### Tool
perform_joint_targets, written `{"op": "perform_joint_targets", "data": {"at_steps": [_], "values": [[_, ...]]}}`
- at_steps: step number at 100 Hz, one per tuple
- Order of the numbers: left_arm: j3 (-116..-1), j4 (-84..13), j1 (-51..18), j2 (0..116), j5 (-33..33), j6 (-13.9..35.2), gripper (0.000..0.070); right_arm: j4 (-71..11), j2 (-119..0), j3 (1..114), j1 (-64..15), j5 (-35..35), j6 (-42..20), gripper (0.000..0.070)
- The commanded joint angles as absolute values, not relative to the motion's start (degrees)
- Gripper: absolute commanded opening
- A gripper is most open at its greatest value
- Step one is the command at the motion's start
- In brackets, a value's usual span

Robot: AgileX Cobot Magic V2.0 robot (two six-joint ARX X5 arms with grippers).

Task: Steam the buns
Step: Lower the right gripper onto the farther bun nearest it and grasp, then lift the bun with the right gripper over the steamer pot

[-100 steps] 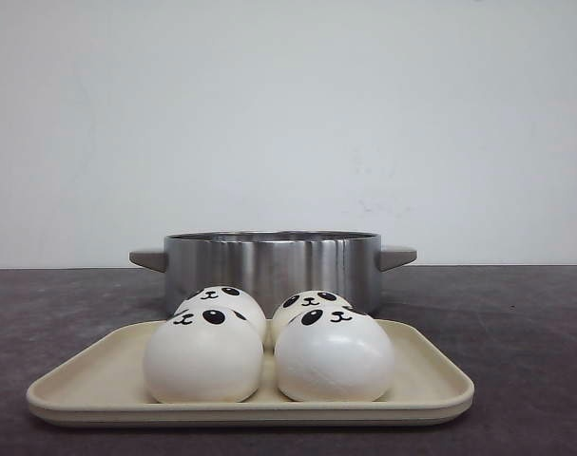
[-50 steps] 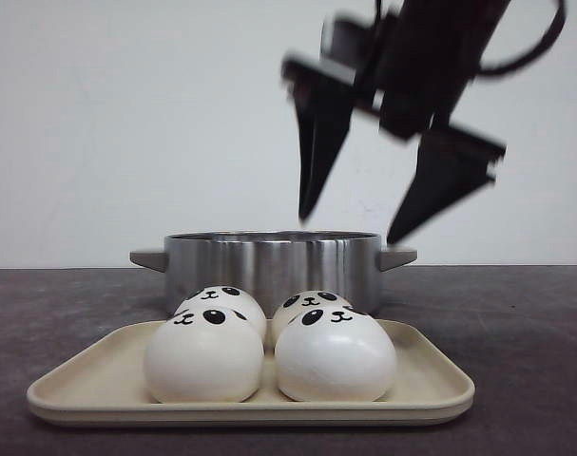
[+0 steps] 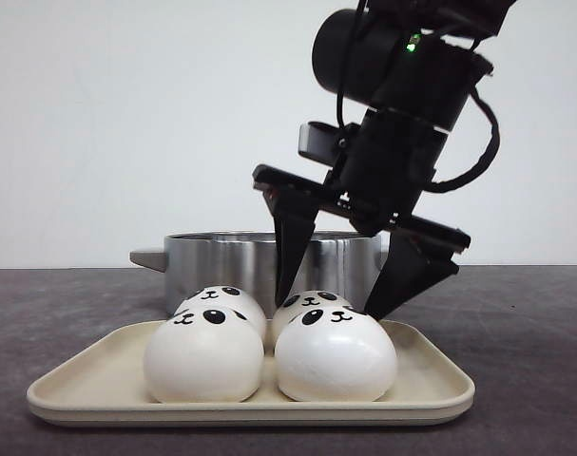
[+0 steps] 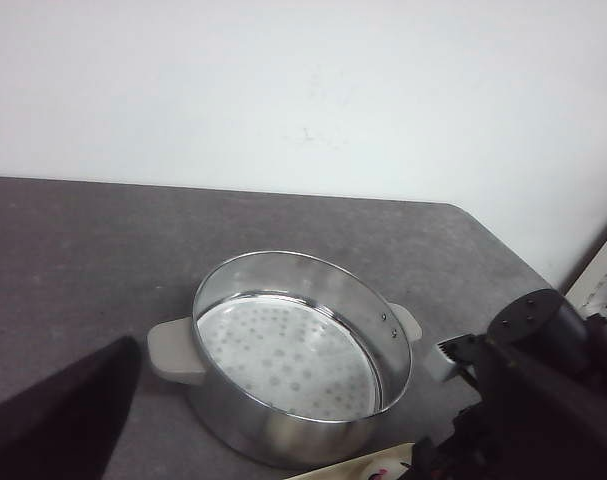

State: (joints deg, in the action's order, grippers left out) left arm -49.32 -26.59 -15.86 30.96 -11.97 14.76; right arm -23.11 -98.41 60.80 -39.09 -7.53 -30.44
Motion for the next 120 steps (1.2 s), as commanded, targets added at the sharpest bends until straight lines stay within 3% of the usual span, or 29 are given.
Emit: {"op": "perform_joint_targets", "data": {"at_steps": [1, 31, 44, 52, 74, 96, 120], "values": [[-50.1, -25.7, -16.2, 31.0, -11.8, 15.0, 0.07, -22.5, -99.8, 61.9, -39.6, -7.4, -31.7, 0.0504], [-50.1, -25.8, -17.1, 31.0, -11.4, 15.0, 0.07, -23.6, -102.7, 61.9, -39.5, -6.5, -32.5, 0.0463], [-50.1, -26.2, -17.2, 31.0, -11.5, 15.0, 0.07, -25.3, -103.3, 61.9, -39.5, -5.9, -32.4, 0.0218], [-50.1, -26.6, -17.3, 31.0, -11.5, 15.0, 0.07, -25.6, -103.3, 61.9, -39.5, -4.3, -32.4, 0.0], [-50.1, -28.2, -17.3, 31.0, -11.5, 15.0, 0.07, -28.3, -98.6, 64.6, -40.0, -5.0, -31.7, 0.0001], [-50.1, -28.6, -17.3, 31.0, -11.5, 15.0, 0.07, -38.6, -89.0, 75.7, -42.6, -10.1, -24.4, 0.0001], [-50.1, -26.9, -17.3, 31.2, -11.5, 15.0, 0.07, -38.9, -87.4, 92.4, -42.7, 2.1, -16.9, 0.0001]]}}
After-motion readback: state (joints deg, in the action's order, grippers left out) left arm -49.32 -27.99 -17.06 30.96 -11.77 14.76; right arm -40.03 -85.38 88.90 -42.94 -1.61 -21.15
